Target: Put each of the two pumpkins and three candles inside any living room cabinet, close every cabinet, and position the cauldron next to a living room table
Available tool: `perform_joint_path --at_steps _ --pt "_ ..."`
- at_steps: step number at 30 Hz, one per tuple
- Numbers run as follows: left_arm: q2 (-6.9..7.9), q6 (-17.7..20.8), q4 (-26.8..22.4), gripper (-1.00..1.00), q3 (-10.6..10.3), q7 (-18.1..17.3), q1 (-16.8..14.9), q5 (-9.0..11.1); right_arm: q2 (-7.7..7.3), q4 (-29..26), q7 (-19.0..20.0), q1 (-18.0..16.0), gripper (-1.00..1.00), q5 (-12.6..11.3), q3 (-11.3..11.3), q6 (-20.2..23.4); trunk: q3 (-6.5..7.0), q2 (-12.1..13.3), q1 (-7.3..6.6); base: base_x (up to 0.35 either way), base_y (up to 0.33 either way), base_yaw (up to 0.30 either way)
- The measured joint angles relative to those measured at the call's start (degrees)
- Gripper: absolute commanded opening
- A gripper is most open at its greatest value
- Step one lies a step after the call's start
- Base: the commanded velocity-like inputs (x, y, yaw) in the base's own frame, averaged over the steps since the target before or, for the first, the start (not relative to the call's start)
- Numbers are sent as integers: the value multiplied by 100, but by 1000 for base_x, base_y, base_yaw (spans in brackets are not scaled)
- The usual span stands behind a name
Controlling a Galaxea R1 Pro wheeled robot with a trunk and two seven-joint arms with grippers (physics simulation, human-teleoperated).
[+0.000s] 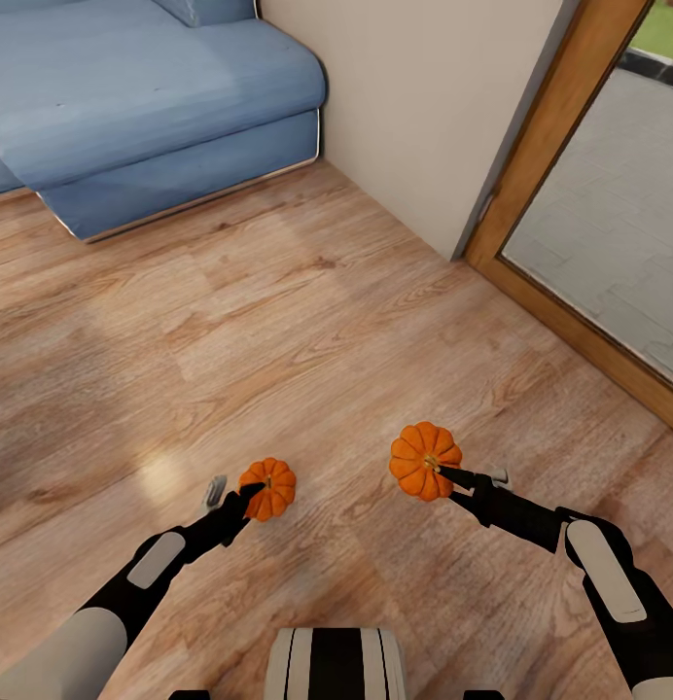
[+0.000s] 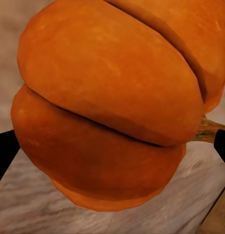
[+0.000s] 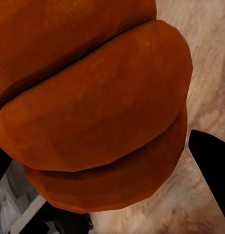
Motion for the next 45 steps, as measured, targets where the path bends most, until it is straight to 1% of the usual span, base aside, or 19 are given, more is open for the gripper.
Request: perform_joint_path --at_steps 7,8,30,43,45 --pt "8 0 -6 100 -4 0 2 1 0 0 0 0 -100 1 0 -1 0 0 0 0 0 0" --pt "8 0 -6 -100 -5 0 1 0 0 0 0 0 -100 1 0 -1 0 0 0 0 0 0" --pt "9 8 -13 -100 9 -7 7 50 0 0 0 0 -100 3 1 0 0 0 0 0 0 0" --pt "1 3 -18 -100 6 -7 8 23 0 0 0 -1 -100 2 -4 0 0 0 0 0 0 0" --pt "4 2 -18 -100 2 -29 8 17 0 0 2 -1 -100 -9 -2 2 44 2 -6 0 0 0"
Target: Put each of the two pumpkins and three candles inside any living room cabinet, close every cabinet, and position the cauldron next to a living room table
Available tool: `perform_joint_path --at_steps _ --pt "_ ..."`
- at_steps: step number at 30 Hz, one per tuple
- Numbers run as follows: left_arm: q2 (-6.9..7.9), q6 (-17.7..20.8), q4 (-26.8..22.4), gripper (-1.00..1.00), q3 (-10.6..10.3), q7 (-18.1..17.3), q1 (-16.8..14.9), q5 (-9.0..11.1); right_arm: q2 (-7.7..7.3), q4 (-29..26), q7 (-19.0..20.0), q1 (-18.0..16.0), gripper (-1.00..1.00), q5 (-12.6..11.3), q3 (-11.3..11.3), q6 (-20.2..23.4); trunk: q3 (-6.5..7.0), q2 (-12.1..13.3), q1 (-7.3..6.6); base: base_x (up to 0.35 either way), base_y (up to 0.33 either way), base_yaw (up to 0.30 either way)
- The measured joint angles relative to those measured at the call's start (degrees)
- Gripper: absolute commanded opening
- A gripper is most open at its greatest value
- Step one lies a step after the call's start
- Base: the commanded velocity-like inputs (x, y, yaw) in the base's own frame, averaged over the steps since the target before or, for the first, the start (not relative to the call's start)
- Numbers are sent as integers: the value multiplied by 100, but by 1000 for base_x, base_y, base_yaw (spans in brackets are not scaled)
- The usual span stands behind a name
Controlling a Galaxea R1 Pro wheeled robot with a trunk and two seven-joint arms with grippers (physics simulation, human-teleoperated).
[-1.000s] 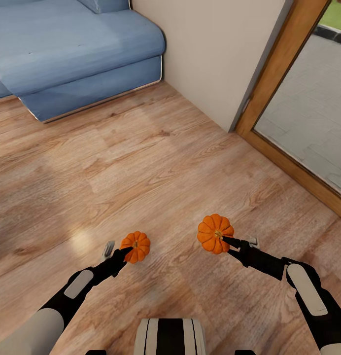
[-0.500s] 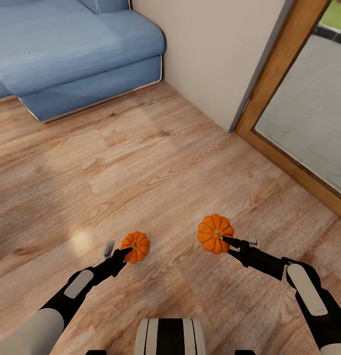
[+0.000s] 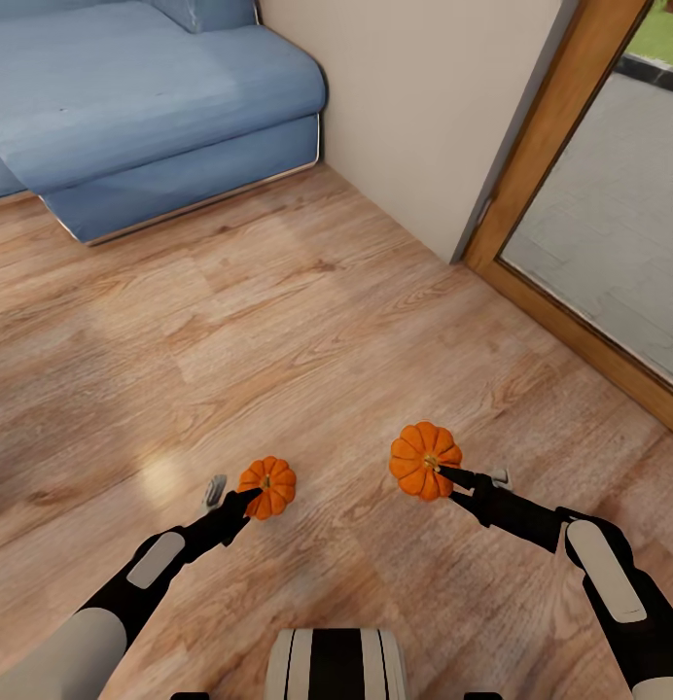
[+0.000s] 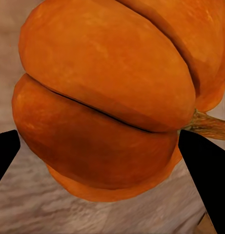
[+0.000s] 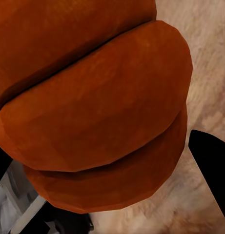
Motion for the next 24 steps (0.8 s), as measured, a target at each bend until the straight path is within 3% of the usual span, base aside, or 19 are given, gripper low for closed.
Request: perform_joint_path --at_steps 14,18,19,20,24 --pt "44 26 -9 -100 2 -312 0 2 0 0 -1 -1 -100 0 3 0 310 19 -36 0 0 0" --pt "46 89 -250 -100 9 -350 -2 44 0 0 -1 0 -100 3 -4 -1 399 24 -47 0 0 0" --pt "52 97 -439 -100 -2 -352 1 -23 0 0 -1 0 -100 3 -3 0 421 26 -49 0 0 0" --pt "85 139 -476 -100 1 -383 -34 69 -33 34 -11 2 -100 -11 -39 -16 422 25 -49 0 0 0" --pt "150 267 -528 -100 -24 -465 -48 40 -40 169 -59 5 -100 159 -67 -26 421 26 -48 0 0 0"
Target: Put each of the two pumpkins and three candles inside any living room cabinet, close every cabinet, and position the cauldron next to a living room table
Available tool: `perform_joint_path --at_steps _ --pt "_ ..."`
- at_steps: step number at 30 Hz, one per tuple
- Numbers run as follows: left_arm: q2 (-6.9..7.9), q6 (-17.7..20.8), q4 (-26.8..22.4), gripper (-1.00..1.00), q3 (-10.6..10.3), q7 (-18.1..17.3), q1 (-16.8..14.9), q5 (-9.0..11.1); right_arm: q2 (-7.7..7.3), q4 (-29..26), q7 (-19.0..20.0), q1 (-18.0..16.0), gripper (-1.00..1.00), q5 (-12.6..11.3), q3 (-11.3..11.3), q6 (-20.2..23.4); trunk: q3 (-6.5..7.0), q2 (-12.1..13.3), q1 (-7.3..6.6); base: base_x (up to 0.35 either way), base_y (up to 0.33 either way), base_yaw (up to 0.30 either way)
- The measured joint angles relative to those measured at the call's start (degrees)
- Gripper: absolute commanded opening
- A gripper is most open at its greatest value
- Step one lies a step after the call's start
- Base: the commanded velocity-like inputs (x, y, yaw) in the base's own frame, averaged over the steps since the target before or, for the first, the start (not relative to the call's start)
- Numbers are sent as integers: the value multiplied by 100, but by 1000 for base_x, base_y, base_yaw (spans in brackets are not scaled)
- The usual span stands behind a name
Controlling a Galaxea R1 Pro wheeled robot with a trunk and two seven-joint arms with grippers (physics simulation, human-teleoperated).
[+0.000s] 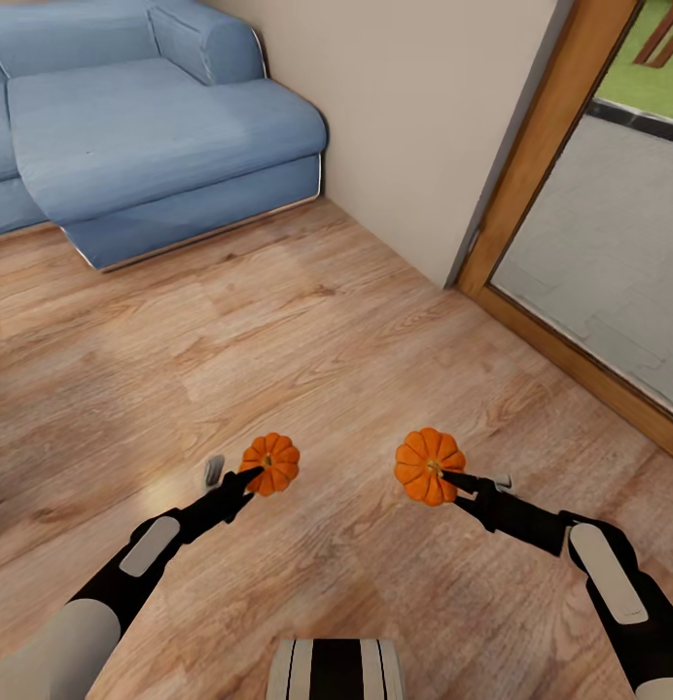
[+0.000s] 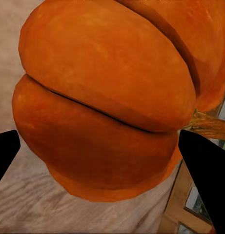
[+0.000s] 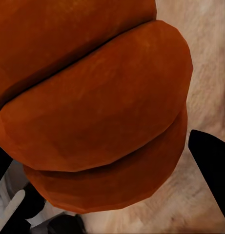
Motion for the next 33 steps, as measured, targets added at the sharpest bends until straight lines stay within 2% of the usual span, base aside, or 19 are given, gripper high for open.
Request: perform_joint_path --at_steps 4,17,26,27,28,33 --pt "0 129 -1 -100 1 1 0 7 0 16 2 0 -100 0 0 4 0 0 0 0 0 0" --pt "-1 124 9 -100 4 -1 -1 6 -1 16 1 0 -100 -96 0 5 0 0 0 0 0 0" --pt "54 440 -285 -100 53 -188 29 -3 48 166 51 -1 -100 -114 -25 -1 0 0 0 0 0 0" --pt "53 779 -300 -100 39 -192 28 28 48 170 53 -2 -100 -105 -25 -5 22 1 -3 0 0 0" --pt "56 779 -298 -100 49 -189 29 -33 48 170 54 -2 -100 -139 -26 1 44 2 -5 0 0 0" --pt "57 809 -343 -100 61 -194 24 13 48 174 55 -2 -100 -138 -26 1 155 9 -19 0 0 0"
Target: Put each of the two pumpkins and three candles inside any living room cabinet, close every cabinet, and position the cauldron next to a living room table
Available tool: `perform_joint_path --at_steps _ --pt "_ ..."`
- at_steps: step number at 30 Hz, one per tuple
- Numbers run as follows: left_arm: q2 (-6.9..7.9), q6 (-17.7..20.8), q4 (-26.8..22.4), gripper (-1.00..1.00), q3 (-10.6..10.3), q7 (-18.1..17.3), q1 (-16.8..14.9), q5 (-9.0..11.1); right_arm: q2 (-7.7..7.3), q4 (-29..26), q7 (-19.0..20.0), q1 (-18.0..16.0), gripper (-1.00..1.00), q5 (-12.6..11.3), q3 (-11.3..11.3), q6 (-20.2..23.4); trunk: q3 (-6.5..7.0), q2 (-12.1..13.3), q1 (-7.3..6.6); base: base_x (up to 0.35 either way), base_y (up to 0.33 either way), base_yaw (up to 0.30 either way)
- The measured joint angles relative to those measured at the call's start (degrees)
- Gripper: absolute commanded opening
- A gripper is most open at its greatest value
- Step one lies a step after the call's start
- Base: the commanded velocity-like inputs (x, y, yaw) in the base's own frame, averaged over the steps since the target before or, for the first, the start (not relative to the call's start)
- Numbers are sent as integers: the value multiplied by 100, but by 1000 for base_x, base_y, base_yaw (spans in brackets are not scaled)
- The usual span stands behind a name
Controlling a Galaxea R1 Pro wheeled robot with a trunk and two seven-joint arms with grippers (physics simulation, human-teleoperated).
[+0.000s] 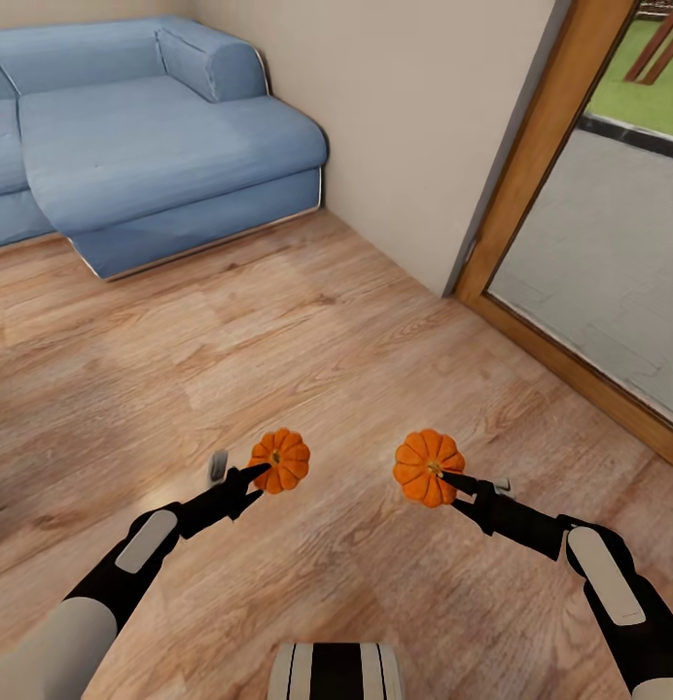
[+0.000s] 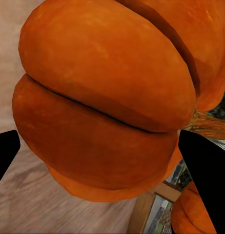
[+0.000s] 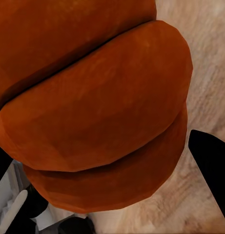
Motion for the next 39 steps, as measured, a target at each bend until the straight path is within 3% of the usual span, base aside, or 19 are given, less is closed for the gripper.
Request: perform_joint_path --at_steps 27,39 --pt "0 -7 -16 -100 -1 0 -1 -9 2 1 0 1 -100 6 2 -1 599 36 -69 0 0 1" --pt "1 -5 -19 -100 -1 -3 1 -19 9 2 -1 0 -100 22 4 6 921 52 -100 0 0 171"
